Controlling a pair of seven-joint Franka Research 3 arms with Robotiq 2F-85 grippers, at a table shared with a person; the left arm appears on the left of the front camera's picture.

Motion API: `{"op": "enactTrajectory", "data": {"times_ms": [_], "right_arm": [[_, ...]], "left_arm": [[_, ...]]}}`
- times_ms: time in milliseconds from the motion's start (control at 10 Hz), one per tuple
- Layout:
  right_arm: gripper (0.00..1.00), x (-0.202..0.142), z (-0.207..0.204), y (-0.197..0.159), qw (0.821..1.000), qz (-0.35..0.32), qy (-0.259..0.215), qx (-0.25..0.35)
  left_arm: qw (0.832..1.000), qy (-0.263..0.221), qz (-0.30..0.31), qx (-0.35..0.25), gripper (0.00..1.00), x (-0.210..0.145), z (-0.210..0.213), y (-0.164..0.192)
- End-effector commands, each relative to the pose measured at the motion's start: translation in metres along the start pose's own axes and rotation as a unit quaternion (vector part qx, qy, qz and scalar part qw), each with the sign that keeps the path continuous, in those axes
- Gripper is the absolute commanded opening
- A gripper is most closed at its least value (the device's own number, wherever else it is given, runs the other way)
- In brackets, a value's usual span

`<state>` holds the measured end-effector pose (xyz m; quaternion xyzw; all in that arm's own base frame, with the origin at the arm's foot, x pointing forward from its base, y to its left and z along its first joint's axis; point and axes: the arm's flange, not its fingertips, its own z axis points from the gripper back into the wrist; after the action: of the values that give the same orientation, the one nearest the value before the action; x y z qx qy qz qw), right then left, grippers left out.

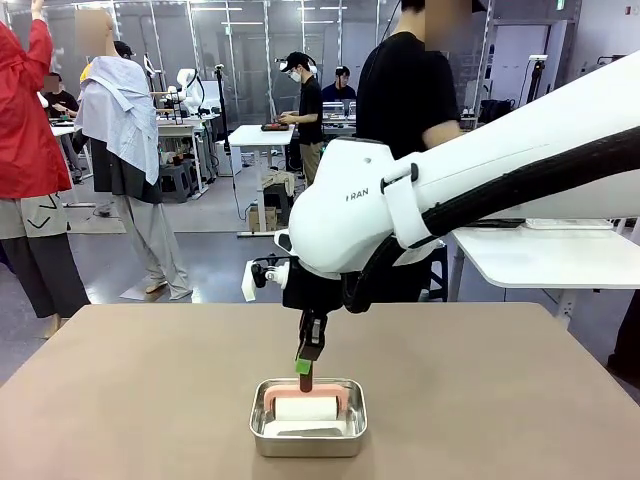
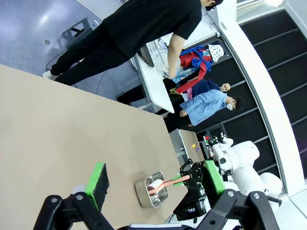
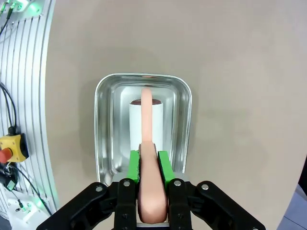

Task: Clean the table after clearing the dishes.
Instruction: Place the Lint Roller back on top of the Airtight Container.

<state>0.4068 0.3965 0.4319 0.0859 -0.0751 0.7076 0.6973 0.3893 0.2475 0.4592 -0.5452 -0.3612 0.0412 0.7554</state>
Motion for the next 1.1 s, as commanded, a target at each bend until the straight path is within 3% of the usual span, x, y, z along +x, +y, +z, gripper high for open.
{"op": "enactTrajectory", "data": {"times_ms": [0,200,300,600,1000], "right_arm": [[0.21,0.006,-0.008,-0.014,1.000,0.008,-0.001,0.021],[0.21,0.004,-0.019,-0.021,1.000,0.005,0.009,0.024],[0.34,0.004,-0.021,-0.021,1.000,0.005,0.014,0.019],[0.97,0.002,-0.018,-0.023,1.000,-0.002,0.018,0.009],[1.00,0.001,-0.008,-0.024,1.000,0.004,0.015,-0.026]], "left_arm": [[1.000,-0.005,0.000,-0.009,1.00,0.001,0.002,-0.002],[1.000,-0.005,0.000,-0.009,1.00,0.001,0.002,-0.002],[1.000,-0.005,0.000,-0.009,1.00,0.001,0.002,-0.002],[1.000,-0.005,0.000,-0.009,1.00,0.001,0.002,-0.002],[1.000,-0.005,0.000,-0.009,1.00,0.001,0.002,-0.002]]}}
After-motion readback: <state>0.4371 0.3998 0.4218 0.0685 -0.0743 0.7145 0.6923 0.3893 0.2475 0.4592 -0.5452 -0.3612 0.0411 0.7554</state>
